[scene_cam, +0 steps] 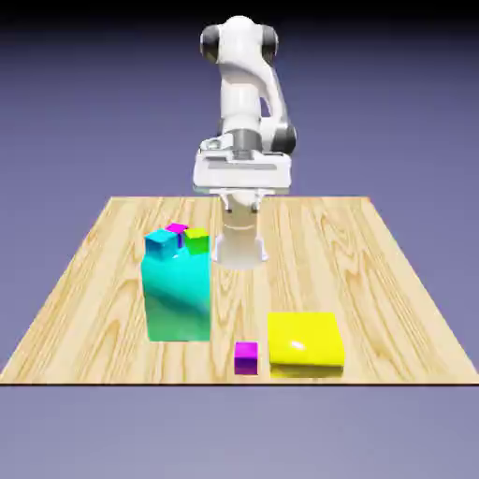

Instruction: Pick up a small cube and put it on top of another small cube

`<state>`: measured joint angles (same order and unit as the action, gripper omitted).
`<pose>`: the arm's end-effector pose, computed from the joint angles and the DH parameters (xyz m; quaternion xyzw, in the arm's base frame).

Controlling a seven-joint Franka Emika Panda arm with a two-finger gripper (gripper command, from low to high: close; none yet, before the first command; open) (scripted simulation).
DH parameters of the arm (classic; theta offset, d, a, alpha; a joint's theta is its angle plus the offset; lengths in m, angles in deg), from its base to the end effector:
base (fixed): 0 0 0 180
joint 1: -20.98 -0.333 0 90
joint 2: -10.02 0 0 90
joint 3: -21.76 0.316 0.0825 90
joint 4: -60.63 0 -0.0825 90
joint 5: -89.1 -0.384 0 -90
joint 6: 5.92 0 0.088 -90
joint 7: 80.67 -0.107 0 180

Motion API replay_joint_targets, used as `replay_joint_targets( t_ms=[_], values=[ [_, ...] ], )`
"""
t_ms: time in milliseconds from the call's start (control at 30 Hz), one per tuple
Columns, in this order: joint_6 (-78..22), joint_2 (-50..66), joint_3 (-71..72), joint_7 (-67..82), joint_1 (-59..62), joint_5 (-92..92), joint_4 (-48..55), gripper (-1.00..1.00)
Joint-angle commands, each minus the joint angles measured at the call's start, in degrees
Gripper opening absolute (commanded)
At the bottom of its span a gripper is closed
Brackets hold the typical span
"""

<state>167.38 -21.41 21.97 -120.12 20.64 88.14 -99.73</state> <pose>0.3939 0.0025 0.4536 -0.8707 0.3151 -0.3538 0.1320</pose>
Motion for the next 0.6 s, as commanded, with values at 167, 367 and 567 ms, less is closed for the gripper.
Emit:
replay_joint_targets(
  t_ms=[167,367,567],
  values=[
    [-3.52,6.13,1.01,14.95,1.7,-4.8,3.19,0.0],
    [-7.04,12.25,2.03,29.9,3.39,-9.59,6.37,0.0],
    [-10.56,18.38,3.04,44.86,5.09,-14.38,9.56,0.0]
  ],
)
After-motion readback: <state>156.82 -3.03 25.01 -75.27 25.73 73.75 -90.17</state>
